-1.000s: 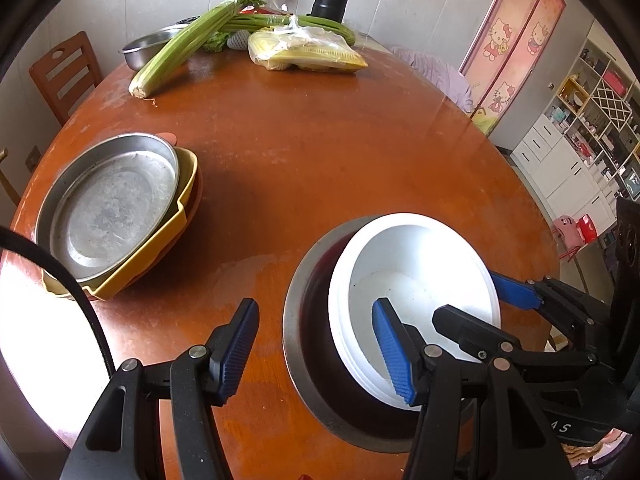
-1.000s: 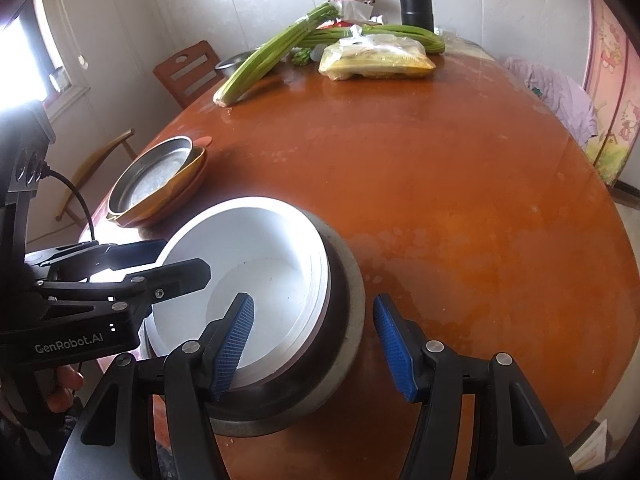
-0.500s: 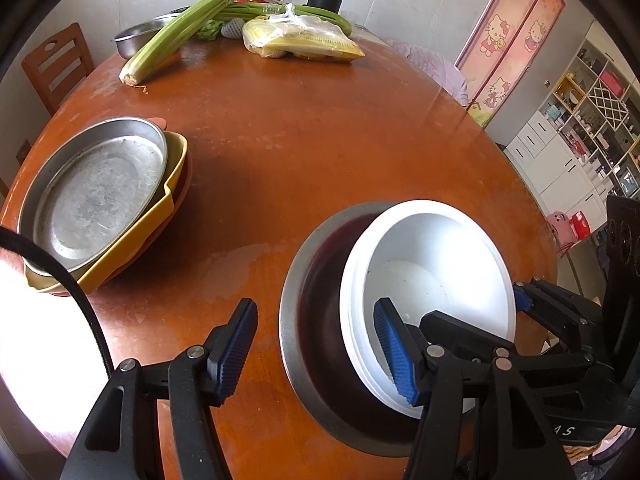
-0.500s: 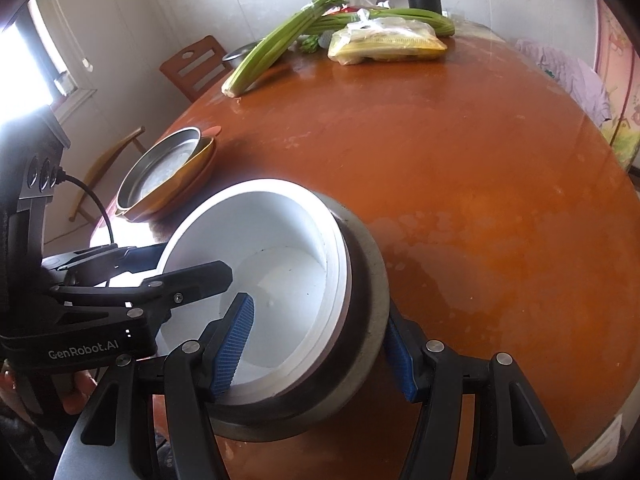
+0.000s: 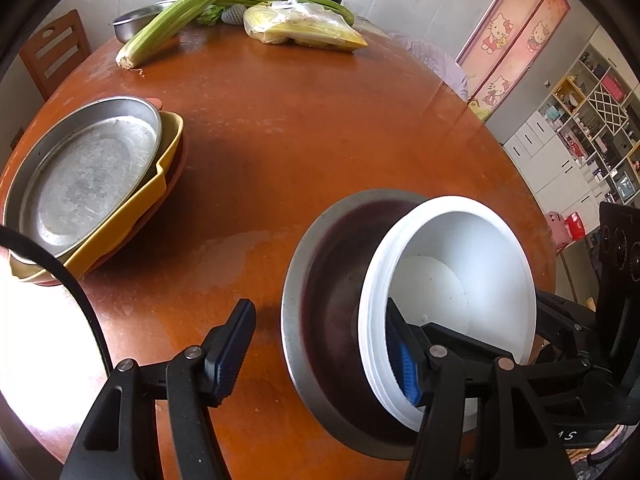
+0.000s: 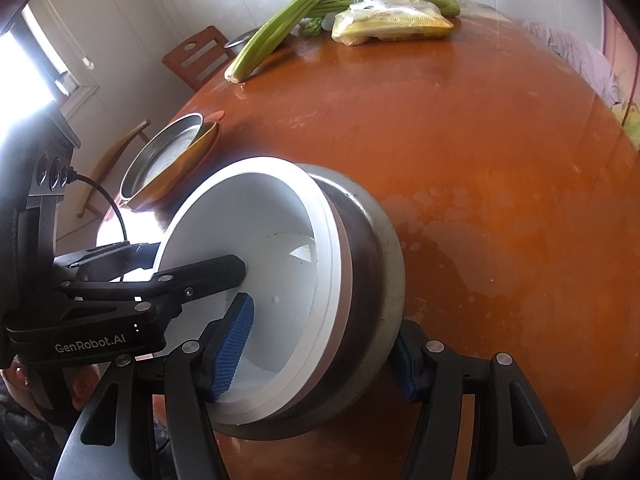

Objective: Organize plates and bowls
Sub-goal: 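Grasp the steel bowl rim with both grippers and lift it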

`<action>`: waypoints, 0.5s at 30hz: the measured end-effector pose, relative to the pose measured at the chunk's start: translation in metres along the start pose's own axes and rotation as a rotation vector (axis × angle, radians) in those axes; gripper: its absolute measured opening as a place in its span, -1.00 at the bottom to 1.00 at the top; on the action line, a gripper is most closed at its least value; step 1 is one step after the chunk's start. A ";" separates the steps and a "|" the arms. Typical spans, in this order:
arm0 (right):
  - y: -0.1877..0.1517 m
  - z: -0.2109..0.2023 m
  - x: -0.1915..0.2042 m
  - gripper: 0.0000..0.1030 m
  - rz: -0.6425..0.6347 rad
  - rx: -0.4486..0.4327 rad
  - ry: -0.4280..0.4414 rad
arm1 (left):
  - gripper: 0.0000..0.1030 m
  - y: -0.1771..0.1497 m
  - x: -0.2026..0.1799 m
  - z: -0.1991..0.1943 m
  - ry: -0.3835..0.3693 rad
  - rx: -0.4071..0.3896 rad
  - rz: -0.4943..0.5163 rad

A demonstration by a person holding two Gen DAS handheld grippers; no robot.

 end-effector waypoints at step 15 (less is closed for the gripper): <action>-0.001 -0.002 0.000 0.23 0.010 -0.001 0.018 | 0.00 -0.002 -0.007 0.001 -0.029 0.002 -0.002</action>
Point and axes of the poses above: each gripper's, at about its wrist camera, not at the fingertips, and z roughly the way its jaws point, x to its left, y to its top, the point moved 6 cm from there along z, roughly the way its jaws point, and after that the axes turned 4 degrees about -y, right-handed, at the moved point
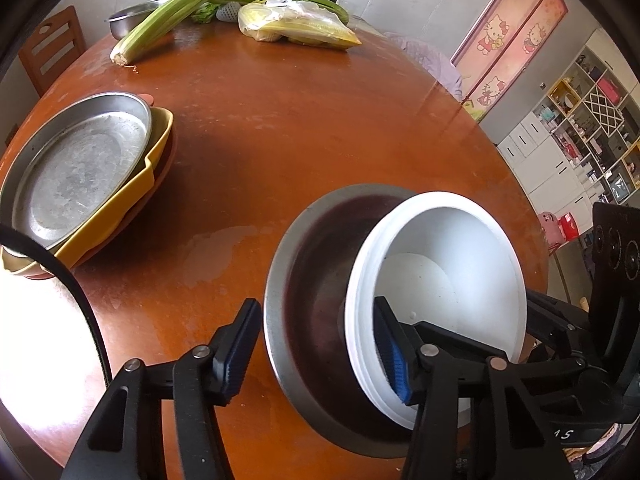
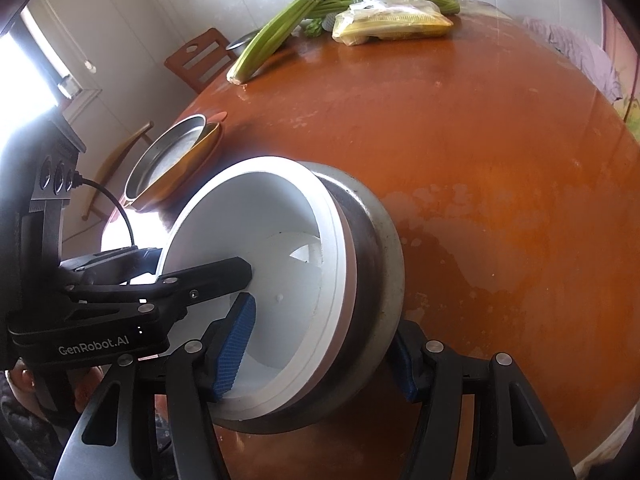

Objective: Organize plates and bowls
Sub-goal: 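Grasp the steel bowl rim with both grippers and lift it, then carry the steel bowl with both grippers over the silver pan stack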

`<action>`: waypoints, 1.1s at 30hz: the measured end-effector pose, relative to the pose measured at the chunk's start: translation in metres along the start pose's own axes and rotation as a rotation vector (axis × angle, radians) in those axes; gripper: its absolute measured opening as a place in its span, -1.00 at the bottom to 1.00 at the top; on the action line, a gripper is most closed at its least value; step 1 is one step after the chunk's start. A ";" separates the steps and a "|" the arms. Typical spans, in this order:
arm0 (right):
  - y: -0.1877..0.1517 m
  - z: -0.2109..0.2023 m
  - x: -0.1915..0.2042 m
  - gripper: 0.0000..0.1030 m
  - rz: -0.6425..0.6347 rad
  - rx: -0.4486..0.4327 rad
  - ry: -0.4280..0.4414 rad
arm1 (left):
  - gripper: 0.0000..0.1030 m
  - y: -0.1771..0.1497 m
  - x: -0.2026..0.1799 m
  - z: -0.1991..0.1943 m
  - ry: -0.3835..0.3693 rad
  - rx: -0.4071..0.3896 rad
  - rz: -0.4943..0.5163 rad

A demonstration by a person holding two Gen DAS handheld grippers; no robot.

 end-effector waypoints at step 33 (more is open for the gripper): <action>0.040 -0.007 0.037 0.17 -0.068 -0.019 -0.006 | -0.18 0.027 0.020 -0.044 -0.005 -0.080 -0.031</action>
Point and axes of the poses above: each gripper's, at about its wrist camera, not at the fingertips, and z roughly the way its jaws point, x to its left, y to its top, the point moved 6 cm from there along z, roughly the way its jaws point, and after that the axes turned 4 degrees about -y, right-handed, at the moved point
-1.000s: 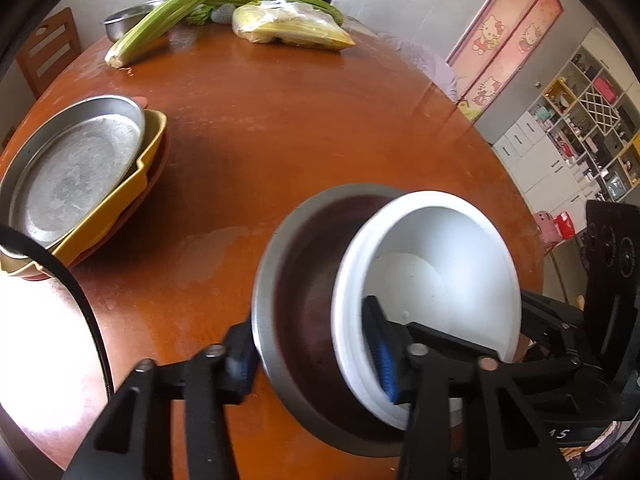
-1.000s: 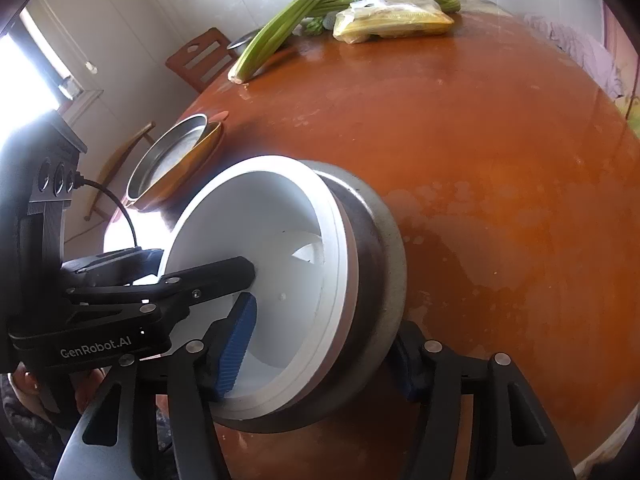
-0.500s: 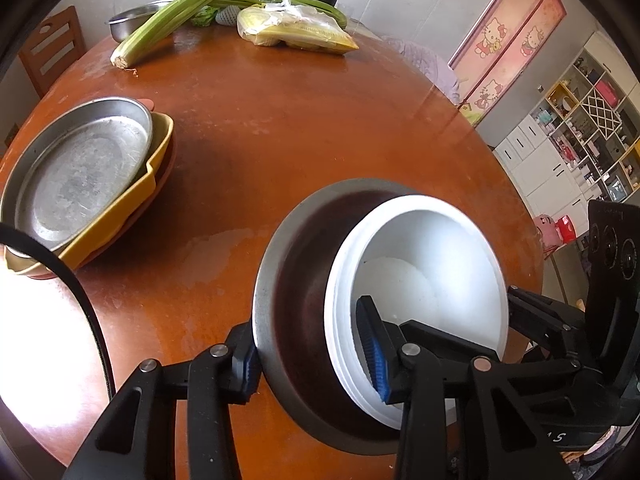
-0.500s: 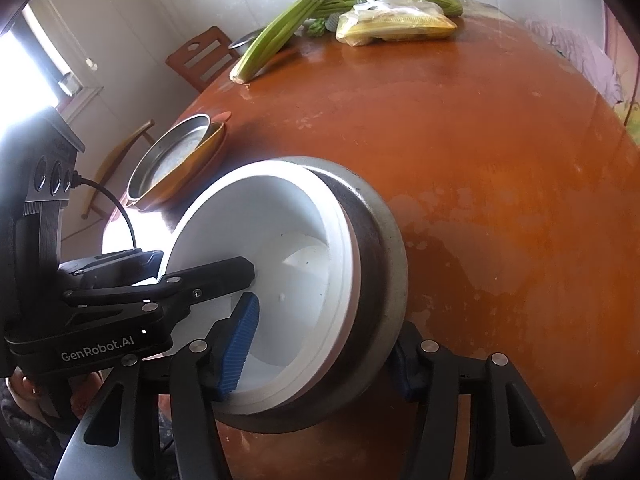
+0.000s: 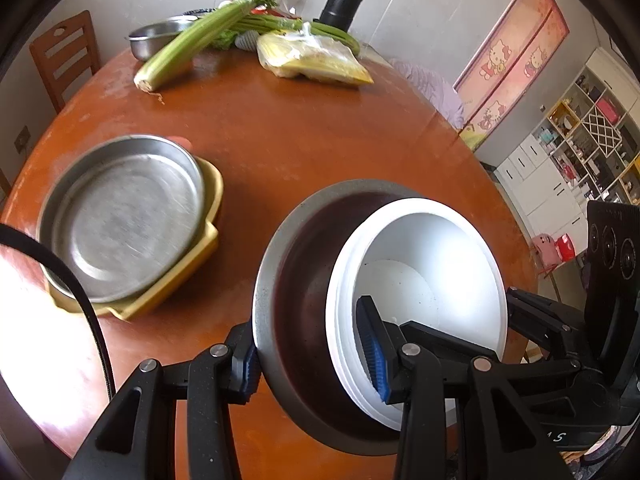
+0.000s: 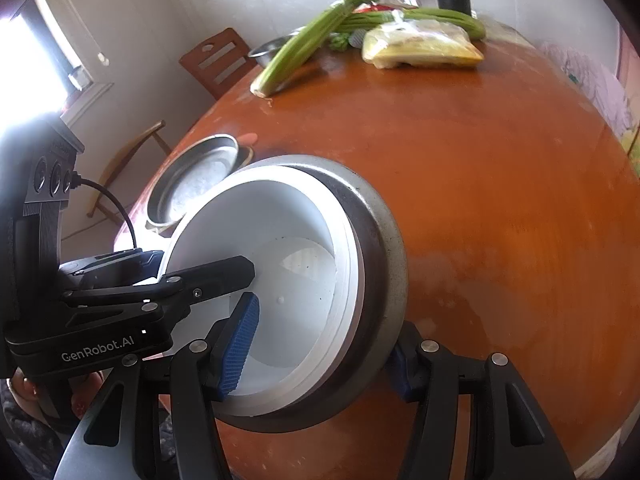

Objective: Organize plates and bowls
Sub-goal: 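Carry the steel bowl with both grippers over the silver pan stack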

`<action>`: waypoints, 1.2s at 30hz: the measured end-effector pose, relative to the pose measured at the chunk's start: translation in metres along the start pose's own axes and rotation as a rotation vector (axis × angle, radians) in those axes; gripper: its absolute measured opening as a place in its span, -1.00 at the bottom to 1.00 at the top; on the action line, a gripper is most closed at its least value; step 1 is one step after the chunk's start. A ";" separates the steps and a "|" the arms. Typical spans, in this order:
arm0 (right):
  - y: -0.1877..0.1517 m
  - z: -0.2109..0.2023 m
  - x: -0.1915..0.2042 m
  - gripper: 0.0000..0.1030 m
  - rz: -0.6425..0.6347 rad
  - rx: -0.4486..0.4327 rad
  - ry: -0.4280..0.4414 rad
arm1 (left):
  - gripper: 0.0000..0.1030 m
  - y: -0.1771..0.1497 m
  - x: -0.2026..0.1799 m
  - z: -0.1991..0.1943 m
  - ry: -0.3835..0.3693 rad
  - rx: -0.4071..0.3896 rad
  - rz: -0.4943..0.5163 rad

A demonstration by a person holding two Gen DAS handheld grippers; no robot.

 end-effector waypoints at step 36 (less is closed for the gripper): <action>0.102 0.061 0.138 0.16 -0.236 0.024 0.117 | -0.18 0.047 0.146 -0.078 0.152 -0.119 -0.200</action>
Point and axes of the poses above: each gripper's, at about its wrist camera, not at the fingertips, and z roughly the way its jaws point, x to its left, y to its top, the point moved 6 cm from there along z, roughly the way its jaws point, and after that the axes turned 4 degrees about -y, right-handed, at the moved point
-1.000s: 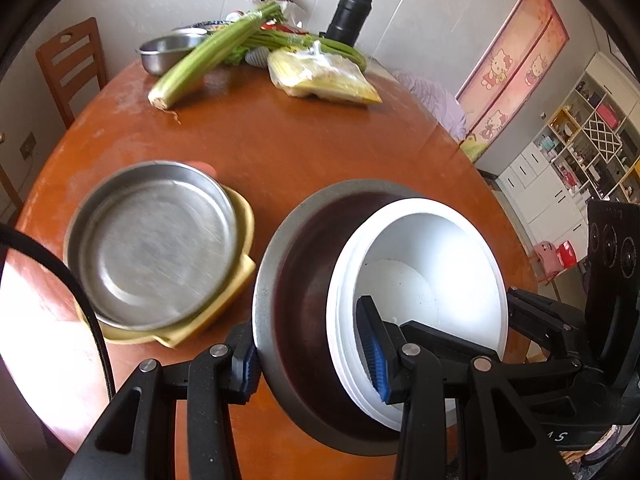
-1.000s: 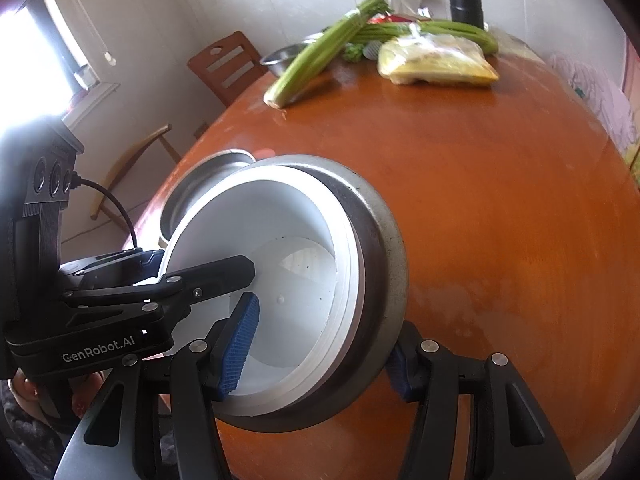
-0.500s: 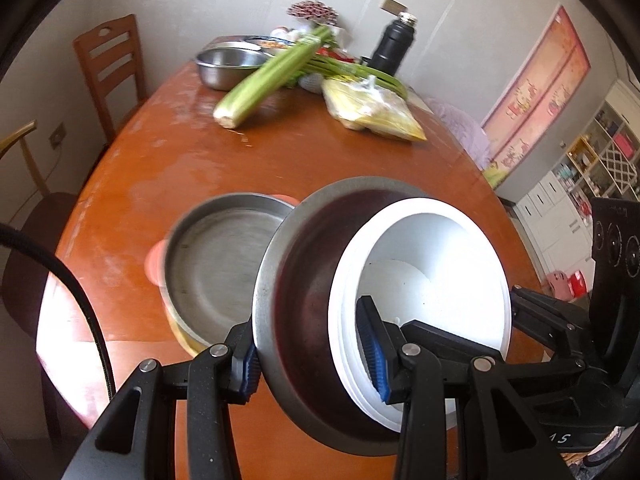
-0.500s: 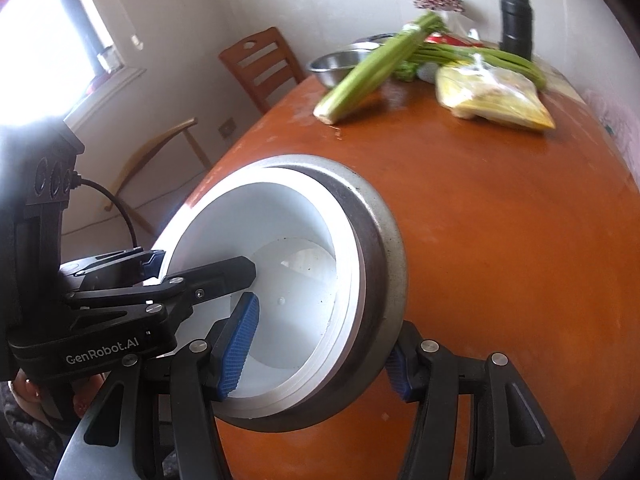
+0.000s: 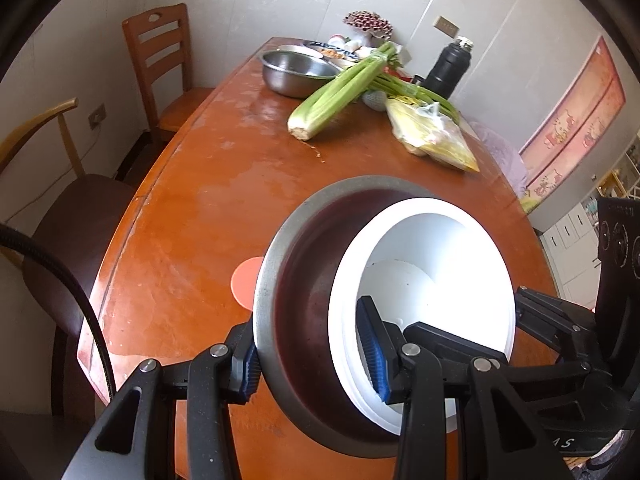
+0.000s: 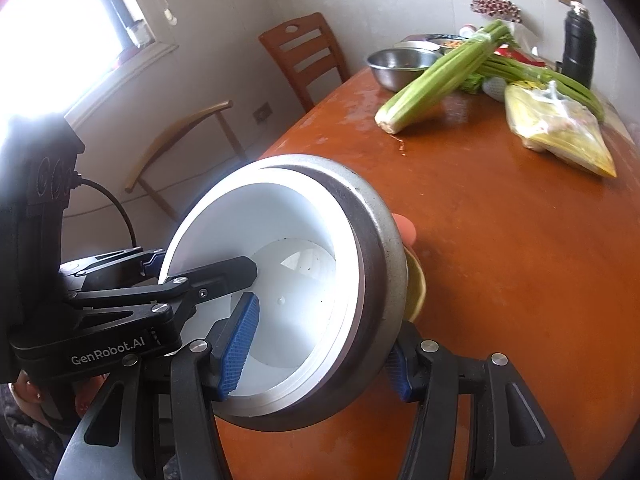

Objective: Organize plates and bowls
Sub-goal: 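Carry the steel bowl with both grippers over the silver pan stack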

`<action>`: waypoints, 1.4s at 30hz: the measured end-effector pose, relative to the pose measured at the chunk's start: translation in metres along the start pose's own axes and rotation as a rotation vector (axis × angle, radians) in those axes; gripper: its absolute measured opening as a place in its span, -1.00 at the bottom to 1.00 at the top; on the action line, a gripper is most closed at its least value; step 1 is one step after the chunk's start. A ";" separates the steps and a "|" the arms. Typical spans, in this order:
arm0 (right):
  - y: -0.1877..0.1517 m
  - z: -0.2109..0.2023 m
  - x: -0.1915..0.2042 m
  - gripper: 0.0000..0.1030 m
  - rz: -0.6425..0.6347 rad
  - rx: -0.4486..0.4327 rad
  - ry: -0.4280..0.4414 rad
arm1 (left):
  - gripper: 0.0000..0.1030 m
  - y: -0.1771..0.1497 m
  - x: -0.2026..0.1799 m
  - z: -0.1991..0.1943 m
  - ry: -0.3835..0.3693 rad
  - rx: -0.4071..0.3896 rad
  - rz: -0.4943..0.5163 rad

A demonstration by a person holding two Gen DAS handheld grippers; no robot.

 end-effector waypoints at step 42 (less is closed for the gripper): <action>0.004 0.044 -0.017 0.15 0.023 0.070 -0.013 | -0.18 0.010 0.017 0.055 0.039 0.065 -0.014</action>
Point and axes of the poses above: each gripper's, at about its wrist camera, not at the fingertips, and z roughly the way its jaws point, x to its left, y to its top, the point moved 6 cm from there along z, roughly the way its jaws point, and after that the axes turned 4 degrees about -y, right-handed, at the moved point
